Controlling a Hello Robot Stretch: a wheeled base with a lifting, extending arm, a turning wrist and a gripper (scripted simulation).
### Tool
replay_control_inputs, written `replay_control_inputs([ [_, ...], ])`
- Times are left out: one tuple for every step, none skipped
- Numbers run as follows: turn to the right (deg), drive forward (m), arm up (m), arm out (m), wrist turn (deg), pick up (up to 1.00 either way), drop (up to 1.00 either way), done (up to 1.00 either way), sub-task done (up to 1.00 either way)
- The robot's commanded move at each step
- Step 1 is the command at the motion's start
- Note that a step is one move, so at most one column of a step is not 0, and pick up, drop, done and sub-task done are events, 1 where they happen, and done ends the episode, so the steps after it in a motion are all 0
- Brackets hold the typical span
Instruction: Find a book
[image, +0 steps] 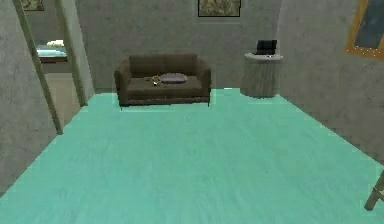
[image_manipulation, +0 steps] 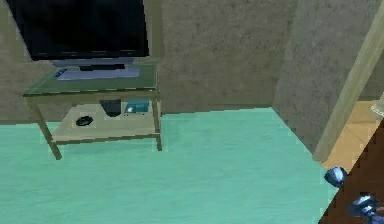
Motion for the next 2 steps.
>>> replay_control_inputs([
  [-45.0, 0.0, 0.0, 0.0, 0.0, 0.0, 0.0, 0.0, 0.0],
  [-9.0, 0.0, 0.0, 0.0, 0.0, 0.0, 0.0, 0.0, 0.0],
])
